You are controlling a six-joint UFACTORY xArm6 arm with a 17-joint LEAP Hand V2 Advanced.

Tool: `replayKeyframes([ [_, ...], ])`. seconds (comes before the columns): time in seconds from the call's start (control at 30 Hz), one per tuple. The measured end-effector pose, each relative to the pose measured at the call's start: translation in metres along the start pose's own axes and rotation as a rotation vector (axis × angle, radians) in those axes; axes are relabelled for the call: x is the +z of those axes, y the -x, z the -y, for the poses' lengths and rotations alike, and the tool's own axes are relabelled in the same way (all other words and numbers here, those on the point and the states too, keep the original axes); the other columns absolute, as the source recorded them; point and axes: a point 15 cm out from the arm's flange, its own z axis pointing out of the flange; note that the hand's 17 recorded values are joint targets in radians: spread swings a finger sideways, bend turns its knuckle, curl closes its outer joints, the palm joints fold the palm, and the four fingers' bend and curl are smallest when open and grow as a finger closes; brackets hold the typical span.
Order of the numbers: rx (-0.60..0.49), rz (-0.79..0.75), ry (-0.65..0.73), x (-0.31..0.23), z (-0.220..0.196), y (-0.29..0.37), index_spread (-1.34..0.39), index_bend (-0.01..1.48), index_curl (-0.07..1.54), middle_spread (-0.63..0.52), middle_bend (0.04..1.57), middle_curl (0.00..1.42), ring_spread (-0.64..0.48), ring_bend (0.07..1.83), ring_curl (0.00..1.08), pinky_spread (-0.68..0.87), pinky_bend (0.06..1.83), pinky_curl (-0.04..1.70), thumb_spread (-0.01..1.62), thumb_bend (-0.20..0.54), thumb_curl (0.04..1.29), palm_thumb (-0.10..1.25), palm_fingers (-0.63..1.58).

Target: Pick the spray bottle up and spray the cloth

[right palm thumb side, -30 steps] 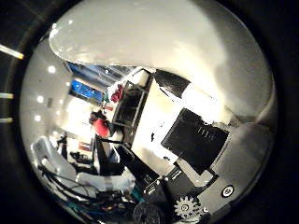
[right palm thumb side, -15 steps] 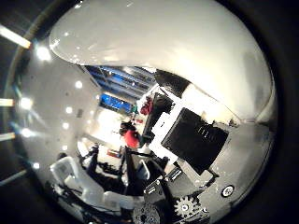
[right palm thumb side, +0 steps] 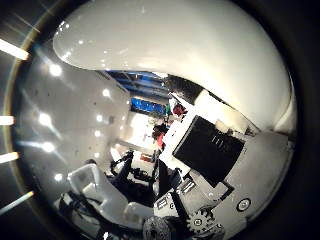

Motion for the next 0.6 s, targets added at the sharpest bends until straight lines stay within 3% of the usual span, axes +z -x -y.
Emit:
replayKeyframes([
  [0.37,-0.090,0.094,0.025,0.049,0.029,0.016,-0.25,1.09,0.97,-0.11,1.41,0.75,-0.23,1.36,0.83,-0.14,1.03,1.51,1.05,-0.013,0.68,1.02,1.11],
  [0.6,-0.080,0.104,0.070,0.076,0.014,0.007,-0.25,1.09,0.97,-0.11,1.41,0.75,-0.23,1.36,0.83,-0.14,1.03,1.51,1.05,-0.016,0.68,1.02,1.11],
])
